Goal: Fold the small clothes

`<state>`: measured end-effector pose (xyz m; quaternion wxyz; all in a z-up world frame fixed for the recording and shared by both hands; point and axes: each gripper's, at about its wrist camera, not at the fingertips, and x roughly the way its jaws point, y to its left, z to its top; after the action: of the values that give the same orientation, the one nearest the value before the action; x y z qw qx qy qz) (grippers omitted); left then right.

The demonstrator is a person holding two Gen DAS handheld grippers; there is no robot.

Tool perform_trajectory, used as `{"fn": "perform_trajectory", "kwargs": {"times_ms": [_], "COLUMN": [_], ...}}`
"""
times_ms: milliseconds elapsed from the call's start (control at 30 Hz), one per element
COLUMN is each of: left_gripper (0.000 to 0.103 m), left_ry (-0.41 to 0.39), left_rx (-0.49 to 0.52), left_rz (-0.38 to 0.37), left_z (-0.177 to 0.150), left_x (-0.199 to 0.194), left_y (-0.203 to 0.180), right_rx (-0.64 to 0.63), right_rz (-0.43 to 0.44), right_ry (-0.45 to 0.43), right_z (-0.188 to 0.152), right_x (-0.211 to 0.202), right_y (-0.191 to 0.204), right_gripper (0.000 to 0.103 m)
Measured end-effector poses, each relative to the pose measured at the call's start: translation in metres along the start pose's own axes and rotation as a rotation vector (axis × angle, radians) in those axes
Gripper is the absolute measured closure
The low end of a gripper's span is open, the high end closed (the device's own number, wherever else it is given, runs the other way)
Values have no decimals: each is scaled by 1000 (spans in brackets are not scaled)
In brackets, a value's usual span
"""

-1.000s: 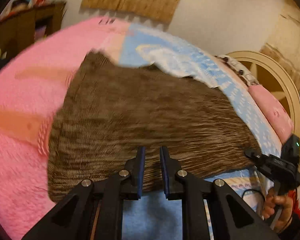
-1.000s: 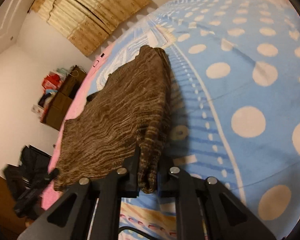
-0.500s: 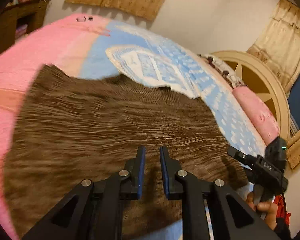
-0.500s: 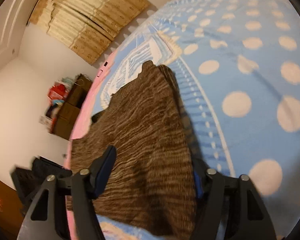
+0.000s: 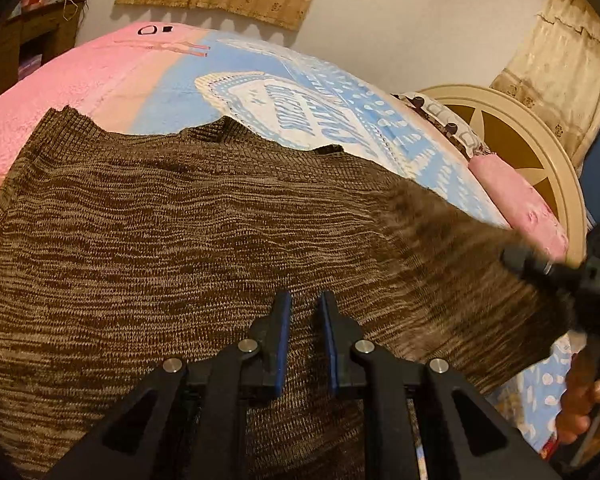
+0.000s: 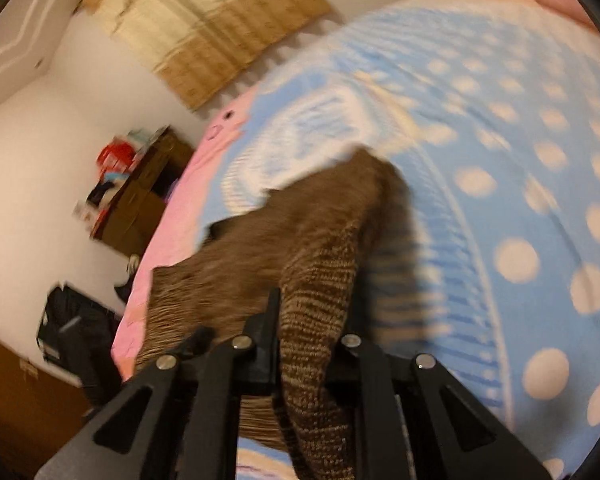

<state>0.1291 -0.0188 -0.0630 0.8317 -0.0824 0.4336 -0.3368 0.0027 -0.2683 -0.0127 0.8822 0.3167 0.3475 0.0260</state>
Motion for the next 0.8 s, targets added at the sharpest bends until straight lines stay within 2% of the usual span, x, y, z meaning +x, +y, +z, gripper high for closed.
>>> {"fn": "perform_trajectory", "kwargs": {"times_ms": [67,233,367,433,567,700,733,767,800], "left_gripper": [88,88,88,88,88,88,88,88,88], "left_ry": [-4,-145,-187,-186,-190,-188,-186,-185,-189], "left_rx": [-63,-141,-136,-176,-250,-295,-312,-319,-330], "left_rz": [-26,4,117,120,106,84,69,61,55], "left_z": [3,-4,-14,-22,-36,-39,-38,-39,-40], "left_x": [-14,-89,-126,-132,-132,-119,-116,-115,-114], "left_y": [12,51,86,109,138,154,157,158,161], "right_rx": [-83,-351,-543,-596,-618,-565,-556,-558,-569], "right_rz": [1,-22,-27,-9,-7,55,69,84,105], "right_ry": [15,72,120,162,222,127,123,128,137], "right_z": [9,10,-32,-65,-116,-129,-130,-130,-131], "right_x": [4,41,87,116,162,164,165,164,165], "right_y": [35,140,211,232,236,221,218,219,223], "right_gripper": [88,88,88,88,86,79,73,61,53]}}
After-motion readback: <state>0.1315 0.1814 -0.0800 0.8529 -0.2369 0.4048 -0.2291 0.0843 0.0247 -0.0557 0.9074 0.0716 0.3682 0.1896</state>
